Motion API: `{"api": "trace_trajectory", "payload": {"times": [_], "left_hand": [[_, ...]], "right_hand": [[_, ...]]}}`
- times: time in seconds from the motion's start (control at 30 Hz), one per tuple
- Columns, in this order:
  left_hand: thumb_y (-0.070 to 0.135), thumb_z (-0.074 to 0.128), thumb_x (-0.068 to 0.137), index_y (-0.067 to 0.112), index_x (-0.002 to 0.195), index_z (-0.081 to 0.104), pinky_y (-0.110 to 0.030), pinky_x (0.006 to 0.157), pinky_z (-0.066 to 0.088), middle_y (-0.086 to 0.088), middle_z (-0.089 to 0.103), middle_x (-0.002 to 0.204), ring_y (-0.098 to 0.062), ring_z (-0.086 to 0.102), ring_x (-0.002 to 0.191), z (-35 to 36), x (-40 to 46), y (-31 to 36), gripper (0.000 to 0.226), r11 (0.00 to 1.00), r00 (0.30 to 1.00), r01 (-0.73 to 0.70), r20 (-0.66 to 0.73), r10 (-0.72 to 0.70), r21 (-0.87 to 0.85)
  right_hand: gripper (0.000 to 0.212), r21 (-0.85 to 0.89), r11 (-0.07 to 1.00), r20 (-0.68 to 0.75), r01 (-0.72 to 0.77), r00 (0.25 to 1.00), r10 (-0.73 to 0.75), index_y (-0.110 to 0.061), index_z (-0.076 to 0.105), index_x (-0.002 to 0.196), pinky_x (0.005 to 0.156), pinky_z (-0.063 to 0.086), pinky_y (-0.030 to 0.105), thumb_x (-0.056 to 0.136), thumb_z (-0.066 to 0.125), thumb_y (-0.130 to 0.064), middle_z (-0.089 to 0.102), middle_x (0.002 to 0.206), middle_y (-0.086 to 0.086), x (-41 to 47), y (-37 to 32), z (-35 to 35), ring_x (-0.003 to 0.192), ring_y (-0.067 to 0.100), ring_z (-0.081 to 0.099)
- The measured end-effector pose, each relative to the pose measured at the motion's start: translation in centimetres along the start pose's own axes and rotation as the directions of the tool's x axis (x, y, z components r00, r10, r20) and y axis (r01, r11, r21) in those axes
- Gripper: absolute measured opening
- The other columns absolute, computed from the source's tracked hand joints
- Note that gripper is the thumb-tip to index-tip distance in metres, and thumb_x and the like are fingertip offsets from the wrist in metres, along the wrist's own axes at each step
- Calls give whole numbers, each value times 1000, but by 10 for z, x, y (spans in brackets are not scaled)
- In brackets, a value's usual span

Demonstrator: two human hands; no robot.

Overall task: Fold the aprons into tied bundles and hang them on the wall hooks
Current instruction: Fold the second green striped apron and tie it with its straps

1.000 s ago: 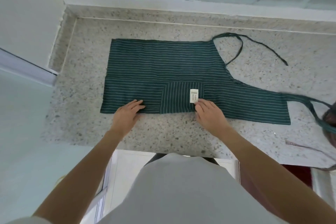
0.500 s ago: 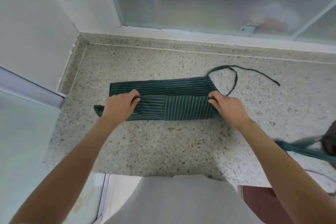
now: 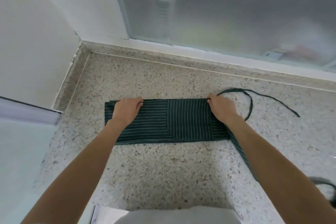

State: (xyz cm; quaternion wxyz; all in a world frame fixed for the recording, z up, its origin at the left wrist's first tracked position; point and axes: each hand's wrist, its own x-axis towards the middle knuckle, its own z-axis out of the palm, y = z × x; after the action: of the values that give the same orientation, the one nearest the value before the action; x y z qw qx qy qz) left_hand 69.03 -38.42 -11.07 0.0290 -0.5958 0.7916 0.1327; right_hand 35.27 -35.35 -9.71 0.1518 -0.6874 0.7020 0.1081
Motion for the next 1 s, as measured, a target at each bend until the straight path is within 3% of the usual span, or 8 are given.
{"api": "trace_trajectory", "payload": {"times": [0.13, 0.33, 0.43, 0.53, 0.63, 0.77, 0.87, 1.0], "left_hand": [[38, 43, 98, 30, 119, 63, -29, 63, 43, -4, 72, 98, -25, 66, 83, 7, 3, -5, 30, 1000, 999, 11, -50, -12, -21], [31, 57, 92, 24, 105, 68, -33, 67, 49, -1, 70, 97, -23, 64, 84, 17, 13, -7, 19, 995, 991, 66, -112, -74, -76], [12, 66, 82, 17, 104, 66, -40, 79, 46, -5, 66, 101, -28, 59, 93, 20, 10, 5, 22, 1000, 973, -22, -231, 20, -4], [10, 66, 81, 16, 105, 65, -41, 84, 46, -4, 64, 103, -27, 58, 98, 18, 7, 43, 25, 973, 936, -219, -295, 191, -67], [29, 54, 92, 19, 123, 56, -38, 98, 38, -2, 57, 122, -22, 49, 117, 23, -1, 109, 33, 908, 928, -373, -90, 363, -188], [48, 32, 98, 16, 148, 20, -41, 116, 10, -3, 15, 156, -20, 8, 144, 50, -9, 188, 61, 921, 897, -363, 215, 387, -145], [52, 26, 97, 19, 150, 7, -46, 117, 0, 0, -3, 158, -19, -7, 145, 64, -10, 209, 65, 952, 909, -283, 285, 305, -115], [52, 30, 96, 24, 150, 3, -45, 116, -2, 4, -8, 158, -16, -10, 144, 73, -19, 204, 67, 944, 906, -319, 265, 329, -80]], "right_hand": [[26, -63, 998, -33, -23, 999, 21, -12, 55, 112, 61, 46, 34, 101, 37, -27, 66, 95, 12, 9, -1, 6, 82, 32, 62], [26, -155, 986, -127, -60, 991, 40, -10, 58, 104, 53, 32, 28, 98, 45, -31, 65, 95, 8, 12, -7, 12, 79, 29, 63], [22, -19, 999, -186, -40, 982, 36, -11, 57, 107, 59, 36, 30, 95, 51, -28, 64, 99, 8, 6, -5, 16, 83, 29, 62], [26, 175, 985, -262, 7, 964, 39, -11, 58, 114, 82, 44, 38, 92, 57, -24, 62, 109, 9, -17, 3, 21, 98, 30, 58], [27, 305, 948, -360, -91, 911, 203, -9, 59, 114, 90, 44, 44, 92, 57, -23, 60, 115, 10, -67, 20, 37, 107, 31, 54], [31, 353, 838, -338, -417, 778, 530, -7, 59, 114, 94, 39, 51, 93, 51, -27, 56, 122, 17, -140, 45, 74, 112, 40, 49], [45, 326, 715, -218, -618, 687, 693, -3, 53, 123, 96, 35, 55, 95, 43, -37, 53, 125, 24, -172, 58, 90, 115, 46, 46], [58, 270, 580, -60, -769, 587, 807, -4, 42, 133, 92, 33, 50, 94, 41, -47, 54, 123, 28, -199, 71, 95, 111, 45, 47]]}}
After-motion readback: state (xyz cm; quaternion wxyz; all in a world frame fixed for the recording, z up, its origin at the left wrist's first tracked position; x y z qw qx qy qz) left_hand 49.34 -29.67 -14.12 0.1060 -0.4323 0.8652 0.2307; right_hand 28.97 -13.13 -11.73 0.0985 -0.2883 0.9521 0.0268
